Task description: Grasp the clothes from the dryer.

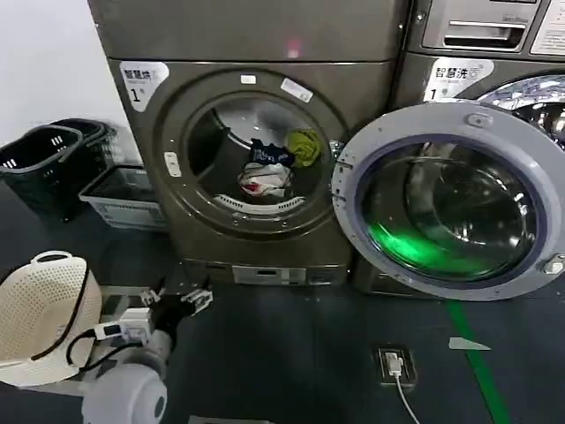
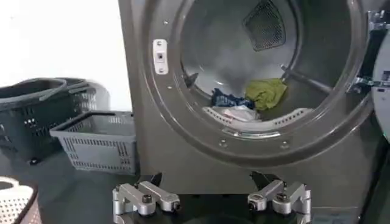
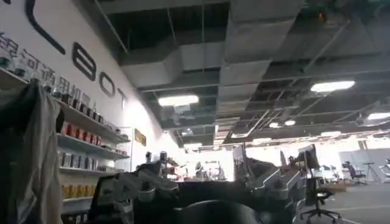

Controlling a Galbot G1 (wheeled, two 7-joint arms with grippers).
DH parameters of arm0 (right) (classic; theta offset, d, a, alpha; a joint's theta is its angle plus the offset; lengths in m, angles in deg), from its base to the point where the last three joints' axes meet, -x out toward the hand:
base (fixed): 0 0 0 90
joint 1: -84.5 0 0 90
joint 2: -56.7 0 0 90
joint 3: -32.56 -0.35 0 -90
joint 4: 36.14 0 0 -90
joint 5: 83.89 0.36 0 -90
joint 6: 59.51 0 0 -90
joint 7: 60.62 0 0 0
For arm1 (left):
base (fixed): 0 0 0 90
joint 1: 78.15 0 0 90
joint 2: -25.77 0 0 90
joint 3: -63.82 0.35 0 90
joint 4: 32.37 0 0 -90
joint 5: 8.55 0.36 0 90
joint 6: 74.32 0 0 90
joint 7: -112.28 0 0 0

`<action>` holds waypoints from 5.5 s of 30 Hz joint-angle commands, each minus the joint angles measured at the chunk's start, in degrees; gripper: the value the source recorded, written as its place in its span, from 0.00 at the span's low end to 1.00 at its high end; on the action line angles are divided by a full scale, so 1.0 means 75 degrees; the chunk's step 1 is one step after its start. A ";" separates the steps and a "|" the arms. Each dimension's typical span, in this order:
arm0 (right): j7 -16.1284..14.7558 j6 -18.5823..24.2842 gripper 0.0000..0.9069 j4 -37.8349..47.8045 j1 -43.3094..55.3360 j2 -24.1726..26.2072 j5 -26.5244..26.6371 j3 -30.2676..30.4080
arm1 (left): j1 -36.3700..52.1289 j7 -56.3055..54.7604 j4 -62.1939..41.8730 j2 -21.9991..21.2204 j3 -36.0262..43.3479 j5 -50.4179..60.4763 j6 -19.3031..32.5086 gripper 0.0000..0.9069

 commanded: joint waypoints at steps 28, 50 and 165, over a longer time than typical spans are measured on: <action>0.0253 0.0181 1.00 0.0181 -0.0043 -0.0012 0.0233 -0.0108 | 0.0147 0.0269 -0.0120 -0.0049 0.0144 0.0344 -0.0375 1.00; 0.0265 0.0170 1.00 0.0196 -0.0076 -0.0029 0.0273 -0.0144 | 0.0270 0.0161 -0.0118 0.0082 0.0315 0.0421 -0.0375 1.00; 0.0240 0.0228 1.00 0.0284 0.0019 -0.0194 0.0214 0.0033 | 0.0422 -0.0136 -0.0389 -0.0041 0.0467 0.0210 -0.0375 1.00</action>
